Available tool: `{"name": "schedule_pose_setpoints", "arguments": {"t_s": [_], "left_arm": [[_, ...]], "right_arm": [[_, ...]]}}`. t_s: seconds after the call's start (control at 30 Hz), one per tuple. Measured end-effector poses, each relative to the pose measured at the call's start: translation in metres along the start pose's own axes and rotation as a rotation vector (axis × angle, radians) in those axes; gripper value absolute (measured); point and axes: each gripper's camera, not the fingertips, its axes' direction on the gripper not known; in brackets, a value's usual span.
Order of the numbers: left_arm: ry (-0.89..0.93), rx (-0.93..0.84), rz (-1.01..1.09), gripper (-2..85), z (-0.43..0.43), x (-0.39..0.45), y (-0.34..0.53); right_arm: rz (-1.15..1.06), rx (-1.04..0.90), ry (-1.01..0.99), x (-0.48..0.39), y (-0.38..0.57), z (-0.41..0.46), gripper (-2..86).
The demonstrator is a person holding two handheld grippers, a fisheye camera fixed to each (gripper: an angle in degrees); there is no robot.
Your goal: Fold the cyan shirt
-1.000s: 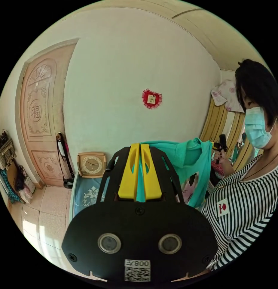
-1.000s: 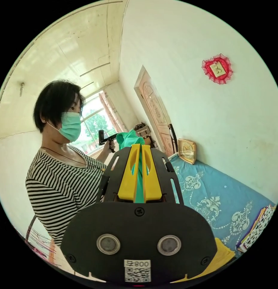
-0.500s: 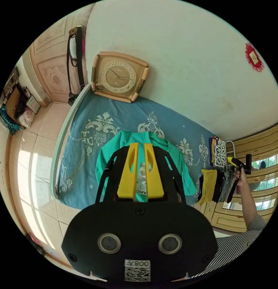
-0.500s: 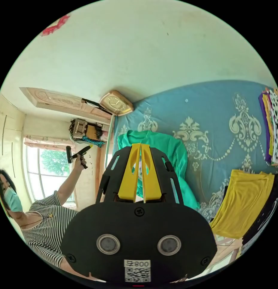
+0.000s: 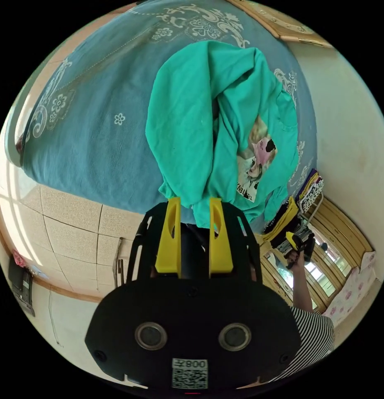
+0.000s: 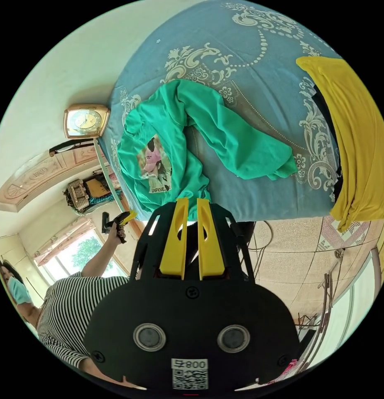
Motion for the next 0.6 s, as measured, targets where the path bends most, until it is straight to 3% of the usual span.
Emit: {"name": "schedule_pose_setpoints", "arguments": {"t_s": [0.33, 0.6], "left_arm": [[-0.121, -0.064, -0.052, 2.5, 0.043, -0.04, -0.082], [-0.43, 0.151, -0.134, 0.5, -0.034, -0.101, -0.085]], "right_arm": [[0.025, 0.011, 0.238, -0.034, -0.076, 0.023, 5.7], [-0.006, -0.03, 0.45, -0.045, -0.157, 0.057, 8.4]]}}
